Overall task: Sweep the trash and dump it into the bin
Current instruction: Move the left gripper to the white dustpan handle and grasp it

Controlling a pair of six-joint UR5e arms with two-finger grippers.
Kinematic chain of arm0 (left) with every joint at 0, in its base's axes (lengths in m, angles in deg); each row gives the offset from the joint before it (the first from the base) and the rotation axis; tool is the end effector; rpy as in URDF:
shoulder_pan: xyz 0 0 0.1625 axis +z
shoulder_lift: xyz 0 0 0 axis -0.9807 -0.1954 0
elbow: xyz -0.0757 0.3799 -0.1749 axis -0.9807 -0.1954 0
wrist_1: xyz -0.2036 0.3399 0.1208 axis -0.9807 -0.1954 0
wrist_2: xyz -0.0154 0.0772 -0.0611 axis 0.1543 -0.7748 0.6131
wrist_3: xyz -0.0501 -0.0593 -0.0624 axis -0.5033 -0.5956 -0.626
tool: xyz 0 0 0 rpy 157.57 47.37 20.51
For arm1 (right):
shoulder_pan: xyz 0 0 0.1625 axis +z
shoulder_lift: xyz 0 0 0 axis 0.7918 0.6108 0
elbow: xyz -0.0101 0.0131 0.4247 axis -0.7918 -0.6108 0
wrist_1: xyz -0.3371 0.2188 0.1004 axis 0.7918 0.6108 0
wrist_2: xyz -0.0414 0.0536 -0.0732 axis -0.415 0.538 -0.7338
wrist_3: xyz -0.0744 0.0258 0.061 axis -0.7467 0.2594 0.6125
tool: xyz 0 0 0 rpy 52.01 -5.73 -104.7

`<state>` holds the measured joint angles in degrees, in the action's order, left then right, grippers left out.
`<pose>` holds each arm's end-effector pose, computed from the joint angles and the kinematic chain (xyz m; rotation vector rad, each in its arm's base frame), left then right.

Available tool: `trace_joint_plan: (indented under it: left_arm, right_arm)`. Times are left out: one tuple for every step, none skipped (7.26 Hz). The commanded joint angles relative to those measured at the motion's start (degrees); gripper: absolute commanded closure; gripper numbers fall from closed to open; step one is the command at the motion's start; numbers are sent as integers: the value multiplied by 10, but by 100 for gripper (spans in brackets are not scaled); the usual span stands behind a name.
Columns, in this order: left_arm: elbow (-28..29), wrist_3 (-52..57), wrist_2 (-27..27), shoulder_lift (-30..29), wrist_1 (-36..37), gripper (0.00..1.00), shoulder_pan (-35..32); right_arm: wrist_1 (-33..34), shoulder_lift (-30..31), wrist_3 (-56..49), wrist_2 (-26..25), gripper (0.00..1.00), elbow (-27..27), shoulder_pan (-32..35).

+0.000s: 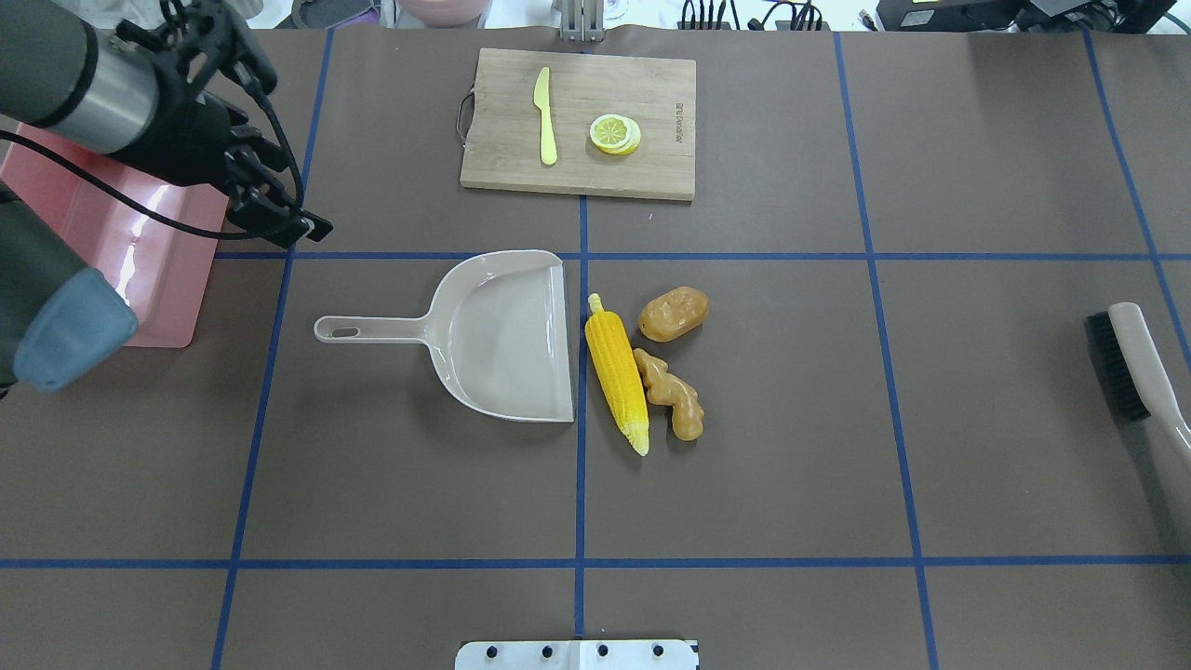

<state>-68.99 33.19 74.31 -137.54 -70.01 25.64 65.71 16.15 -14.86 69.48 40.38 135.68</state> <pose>0.2819 -0.4981 0.2345 0.7852 0.8918 0.9081 0.0185 -0.3959 0.5725 -0.0453 -0.7692 0.0872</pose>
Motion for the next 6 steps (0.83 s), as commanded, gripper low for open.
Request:
trace_joint_plan:
  left_arm:
    - [-4, 103, -22, 3, 8, 1, 26]
    - [9, 101, -27, 6, 23, 1, 46]
    - [-1, 104, -28, 7, 20, 1, 51]
    - [-11, 104, -25, 6, 7, 1, 55]
    - [-2, 106, -20, 53, -92, 3, 55]
    - [33, 104, -19, 81, -200, 3, 56]
  right_arm:
    - [-78, 40, 121, 7, 0, 20, -76]
    - [-183, 74, 215, -7, 0, 18, -123]
    - [-249, 107, 236, -15, 0, 17, -157]
    - [-270, 118, 240, -35, 0, 16, -175]
    - [-271, 120, 244, -35, 0, 9, -182]
    - [-273, 124, 249, -34, 0, -2, -184]
